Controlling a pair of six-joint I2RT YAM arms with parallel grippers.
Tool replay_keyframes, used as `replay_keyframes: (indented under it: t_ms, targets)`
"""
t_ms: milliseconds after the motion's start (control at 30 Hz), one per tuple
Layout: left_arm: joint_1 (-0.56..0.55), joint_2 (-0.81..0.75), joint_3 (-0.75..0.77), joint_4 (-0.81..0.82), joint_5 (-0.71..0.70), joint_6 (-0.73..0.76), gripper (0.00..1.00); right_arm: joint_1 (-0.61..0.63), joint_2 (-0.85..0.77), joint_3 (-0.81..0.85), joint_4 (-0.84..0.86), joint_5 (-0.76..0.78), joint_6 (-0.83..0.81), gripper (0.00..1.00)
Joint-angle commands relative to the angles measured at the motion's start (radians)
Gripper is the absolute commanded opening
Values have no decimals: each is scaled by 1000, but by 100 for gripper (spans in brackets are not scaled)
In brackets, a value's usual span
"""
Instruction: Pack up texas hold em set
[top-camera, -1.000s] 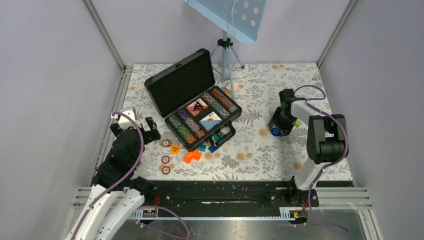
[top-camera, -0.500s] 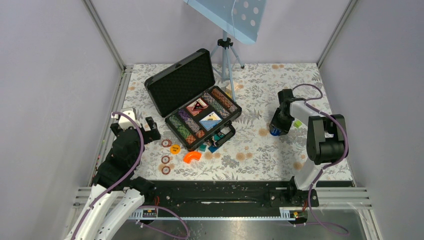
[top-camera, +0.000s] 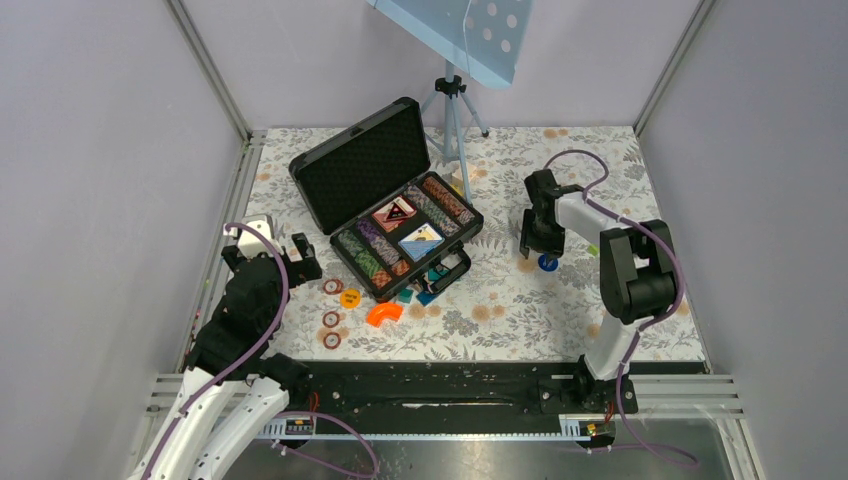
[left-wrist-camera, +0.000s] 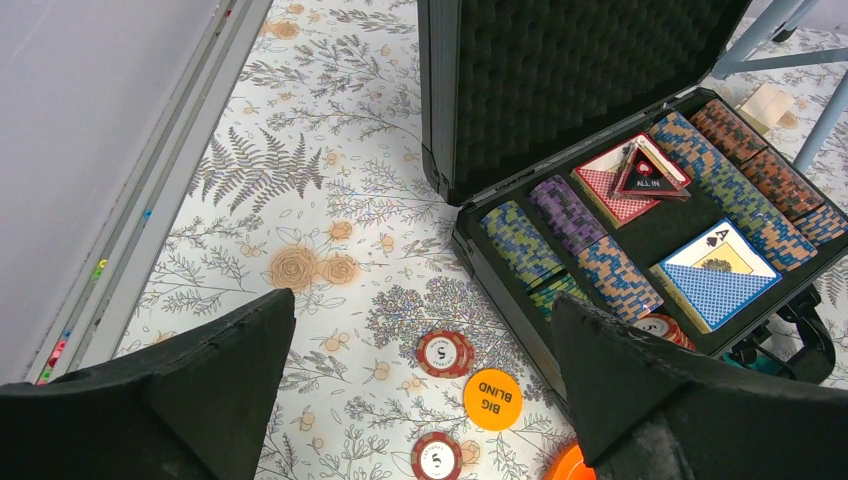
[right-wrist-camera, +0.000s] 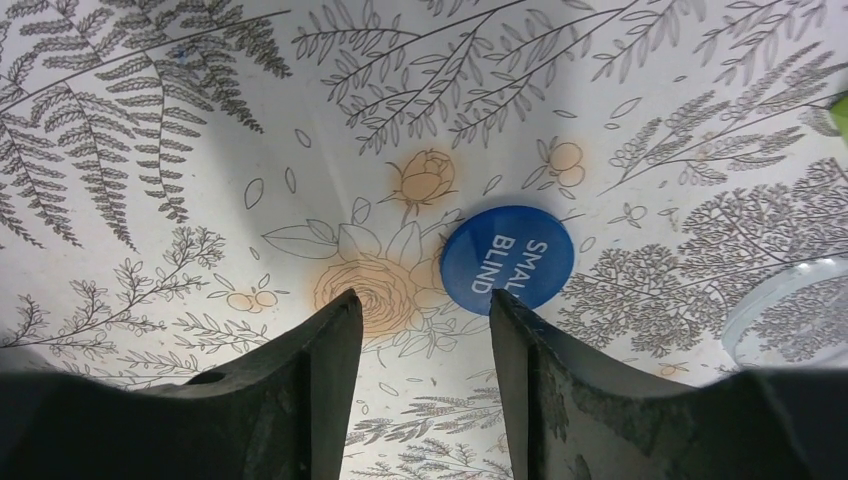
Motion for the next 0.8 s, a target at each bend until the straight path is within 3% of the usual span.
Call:
replay_keyframes:
  t_ms: [0,333,700,767]
  targets:
    - [3,9,-6,47,7,15,99,-3,-86,-1,-5,65,17,56]
    - [3,8,-5,47,16,13,99,-119,-84,-17,44,67,161,54]
    - [3,11,-5,49,24,14,99,-121,-58,-83,120,88,180,4]
    - [4,11,-6,50,25,14,99,-121,-55,-79,113,84,178,2]
